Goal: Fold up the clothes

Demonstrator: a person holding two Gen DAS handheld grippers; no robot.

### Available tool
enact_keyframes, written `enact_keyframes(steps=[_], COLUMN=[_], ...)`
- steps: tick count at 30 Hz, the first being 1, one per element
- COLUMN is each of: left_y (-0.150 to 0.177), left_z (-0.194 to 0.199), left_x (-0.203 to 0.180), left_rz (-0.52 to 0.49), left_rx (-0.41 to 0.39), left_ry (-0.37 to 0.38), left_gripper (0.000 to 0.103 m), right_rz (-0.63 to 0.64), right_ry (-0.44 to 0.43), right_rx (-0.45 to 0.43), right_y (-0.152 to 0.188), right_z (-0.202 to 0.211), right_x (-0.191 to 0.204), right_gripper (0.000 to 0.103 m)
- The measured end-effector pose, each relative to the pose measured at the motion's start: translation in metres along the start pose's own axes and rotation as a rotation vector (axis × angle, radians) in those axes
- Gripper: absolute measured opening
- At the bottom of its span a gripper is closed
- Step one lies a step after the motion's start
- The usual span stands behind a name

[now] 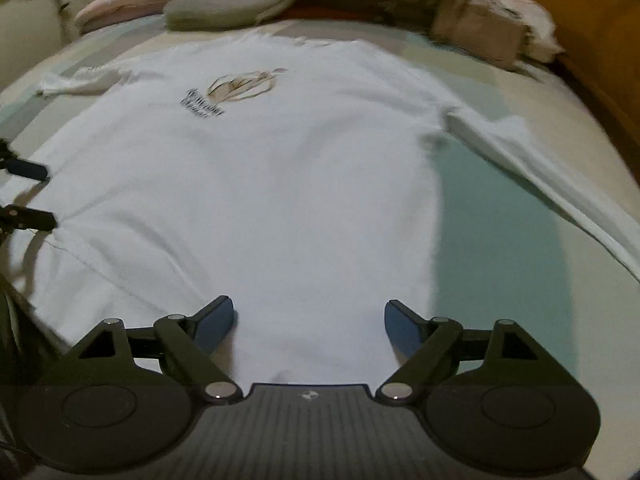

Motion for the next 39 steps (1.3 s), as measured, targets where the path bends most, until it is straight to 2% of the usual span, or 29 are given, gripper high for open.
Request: enact_keyframes(steps=[2,5,8,11,13,15,18,21,26,34,36,38,39], left_y=[-0.001,0.006,0.015,0.02,0.019,0.011,0.003,-0.006,-0.012,-0.022,-0.02,-0.019,-0.018], left_z=[0.018,0.032,0.023,0.013,0.012,0.01,0.011,0.014,0.018,0.023,0.03,0.037,0.04], left_x=[-0.018,-0.052,-0.083,-0.105,-0.109,-0.112,-0.104,-0.095,-0.083,-0.065,-0.056,-0.048,-0.044], left_rz=[-0.043,-0.143,-0.287,-0.43,-0.494,-0.513,-0.494,-0.443,-0.375,-0.267,-0.239,-0.21,-0.196], left_rx=[-0.054,-0.073,-0.082,-0.126,-0.153,-0.172,-0.212,-0.225,-0.226,-0.227,-0.228,-0.229,-0.23], left_ry=[0.077,0.176,0.154,0.079,0.059,0.045,-0.001,0.001,0.017,0.042,0.049,0.055,0.058], left_gripper=[0.074,0.076,0.076,0.076,0.076,0.076,0.077,0.077,0.077,0.077,0.077,0.077,0.077], right_rz=[-0.005,0.012,0.037,0.043,0.052,0.058,0.063,0.097,0.218,0.557,0.586,0.601,0.608], right_ry=[-0.034,-0.08,-0.104,-0.132,-0.147,-0.159,-0.193,-0.262,-0.356,-0.226,-0.222,-0.214,-0.209], right_rx=[-0.028,-0.053,-0.055,-0.057,-0.065,-0.076,-0.092,-0.098,-0.087,-0.142,-0.155,-0.153,-0.152], right_y=[0.003,0.004,0.002,0.001,0.003,0.004,0.005,0.009,0.009,-0.006,-0.01,-0.015,-0.017], right_z=[0.012,0.022,0.023,0.025,0.031,0.038,0.047,0.052,0.039,-0.001,-0.002,-0.004,-0.005], right_x=[0.006,0.021,0.035,0.046,0.051,0.054,0.06,0.074,0.114,0.159,0.159,0.155,0.153], right_gripper=[0.085,0.085,0.085,0.085,0.085,0.085,0.085,0.08,0.048,0.046,0.038,0.025,0.024])
Point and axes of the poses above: each gripper's, at about its wrist camera, not at the fingertips, and z roughly against the way its jaws point, x to its left, y to its underside, the point moved 7 cm from there along -z, roughly the way its jaws point, and after that the axes turned 9 degrees about z, right-handed, at the moved point
